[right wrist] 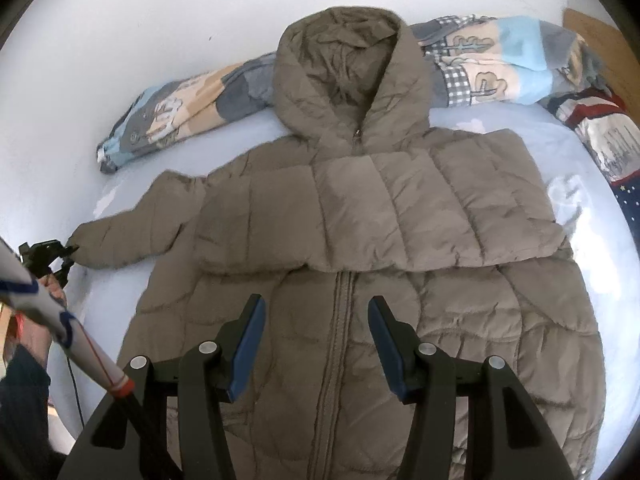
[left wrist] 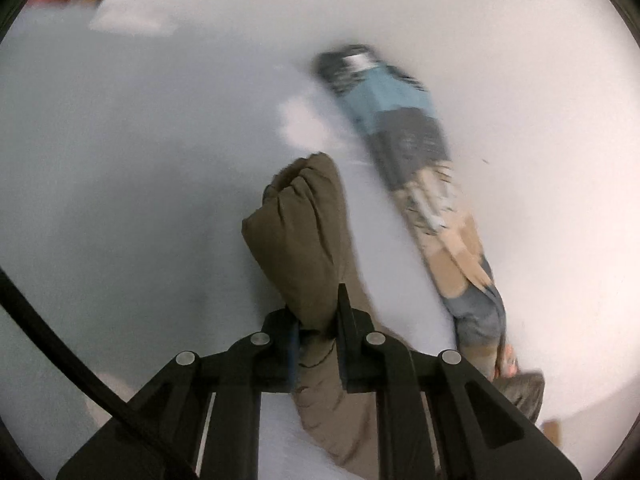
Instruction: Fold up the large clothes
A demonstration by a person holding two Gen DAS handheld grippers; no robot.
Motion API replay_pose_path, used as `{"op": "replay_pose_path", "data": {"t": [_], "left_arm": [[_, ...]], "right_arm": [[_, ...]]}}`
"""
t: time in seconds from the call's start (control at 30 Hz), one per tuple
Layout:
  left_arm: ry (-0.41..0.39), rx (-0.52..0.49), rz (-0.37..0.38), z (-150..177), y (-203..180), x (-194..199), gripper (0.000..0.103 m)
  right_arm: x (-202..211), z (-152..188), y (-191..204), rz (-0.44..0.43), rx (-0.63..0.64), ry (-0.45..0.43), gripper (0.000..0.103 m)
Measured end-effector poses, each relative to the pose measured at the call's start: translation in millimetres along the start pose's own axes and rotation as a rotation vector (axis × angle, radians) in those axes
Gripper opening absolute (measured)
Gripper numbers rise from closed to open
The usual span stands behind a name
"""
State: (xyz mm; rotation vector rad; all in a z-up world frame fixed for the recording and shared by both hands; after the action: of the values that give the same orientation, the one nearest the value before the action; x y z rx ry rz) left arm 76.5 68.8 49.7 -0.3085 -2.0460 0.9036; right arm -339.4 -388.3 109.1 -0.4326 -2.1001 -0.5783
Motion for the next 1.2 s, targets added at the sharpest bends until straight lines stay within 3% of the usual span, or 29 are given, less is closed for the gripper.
{"op": "replay_pose_path", "data": {"t": [0.2,0.3,0.43,0.57,0.73,0.87,0.97,1.03,1.1,1.17,1.2], "left_arm": [[-0.034,-0.183,0.147,19,-92,44,0.014],[-0.03,-0.289,0.232,45,-145,65,0.014],[0.018,-0.472,0.322,107,-214,79,0.014],[0.137,-0.672,0.366,196,-264,69,0.014],[0.285,-0.878,0.319,301,-282,34,0.014],[0.449,-0.994,0.191,371,-263,-16,0.014],[0.499,-1.068,0.089,402,-240,-38,0.014],[0.489,-1.109,0.057,412,-237,-36,0.016],[0.498,-1.136,0.053,413,-240,-29,0.028],[0.548,-1.118,0.115,411,-251,-14,0.062],[0.549,-1.104,0.136,409,-254,-8,0.064]], "right_arm": [[19,-10,-15,0.003,-0.053,-0.06,0.058],[29,-13,-22,0.007,-0.075,-0.09,0.058],[40,-17,-29,0.01,-0.099,-0.124,0.058],[48,-21,-38,0.014,-0.131,-0.148,0.058],[55,-23,-48,0.011,-0.16,-0.163,0.058],[57,-25,-53,0.001,-0.178,-0.166,0.058],[57,-25,-54,-0.009,-0.184,-0.164,0.058],[57,-25,-54,-0.018,-0.186,-0.16,0.058],[55,-26,-55,-0.036,-0.193,-0.153,0.058],[50,-26,-55,-0.069,-0.207,-0.135,0.058],[47,-26,-55,-0.089,-0.217,-0.123,0.058]]}}
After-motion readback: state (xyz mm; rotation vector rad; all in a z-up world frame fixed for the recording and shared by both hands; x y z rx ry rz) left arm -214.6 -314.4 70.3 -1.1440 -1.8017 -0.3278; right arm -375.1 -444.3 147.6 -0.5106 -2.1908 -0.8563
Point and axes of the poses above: each gripper's, at about its wrist camera, not at the fingertips, and x roughly against the way its jaws point, y to its left, z to its underside, the point moved 5 cm from there along -x, roughly the way its jaws point, and after that the axes turned 5 degrees about y, right-handed, at the moved point
